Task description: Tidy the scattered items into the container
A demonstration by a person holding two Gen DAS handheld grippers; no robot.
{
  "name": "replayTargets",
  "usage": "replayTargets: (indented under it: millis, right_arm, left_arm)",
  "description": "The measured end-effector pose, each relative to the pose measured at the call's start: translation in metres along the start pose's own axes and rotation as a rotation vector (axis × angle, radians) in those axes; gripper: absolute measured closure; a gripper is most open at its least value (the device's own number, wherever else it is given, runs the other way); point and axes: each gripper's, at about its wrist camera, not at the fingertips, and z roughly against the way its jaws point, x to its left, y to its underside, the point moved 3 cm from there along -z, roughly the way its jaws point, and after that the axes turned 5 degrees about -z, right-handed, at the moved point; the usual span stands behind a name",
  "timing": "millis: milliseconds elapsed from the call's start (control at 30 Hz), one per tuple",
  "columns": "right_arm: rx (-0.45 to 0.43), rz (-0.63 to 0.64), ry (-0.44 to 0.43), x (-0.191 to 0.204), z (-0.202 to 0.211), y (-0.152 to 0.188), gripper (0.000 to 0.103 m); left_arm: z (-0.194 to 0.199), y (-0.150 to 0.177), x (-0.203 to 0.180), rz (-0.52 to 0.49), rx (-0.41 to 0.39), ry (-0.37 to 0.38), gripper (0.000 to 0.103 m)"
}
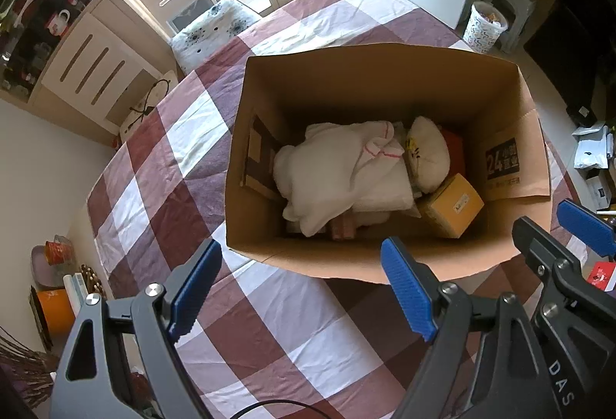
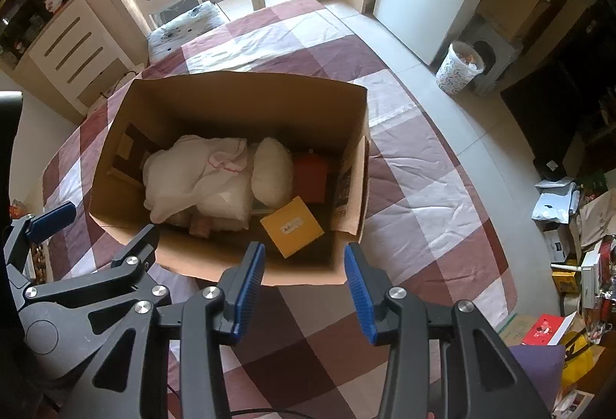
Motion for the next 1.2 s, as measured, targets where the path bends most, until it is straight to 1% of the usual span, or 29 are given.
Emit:
replayTargets:
  millis: [333,533,867,967,1200]
  right_arm:
    - [-0.003,0.006,-0.001,-0.0015,-0.0006,0.0002,0.059]
    - [-0.007,0.011,0.0,-0.0008,0.0007,-0.0002,0.059]
    - [-0.014,0.017,0.003,0.0011,0.0034,-0.0015,0.059]
    - [-0.013,0.017,0.002,0.0008,0.0037,-0.0018,0.059]
    - [-0.014,0.026,0.007,0.0023,0.0031,-0.0021,0.059]
  left_arm:
    - [-0.0004,0.0004,0.0004,0.007,0.001,0.005,0.017]
    - [0.0026,-0.0003,0.0015,0.006,-0.012,0.005,0.017]
    - [0.0013,0.0003,0.0031,0.02,-0.027,0.043,0.016]
    - [0.0012,0.0004,0.003,0.021,-0.039,0.04,0.014]
    - [0.0019,0.0004,0.0023,0.015,-0.063,0.016,0.013]
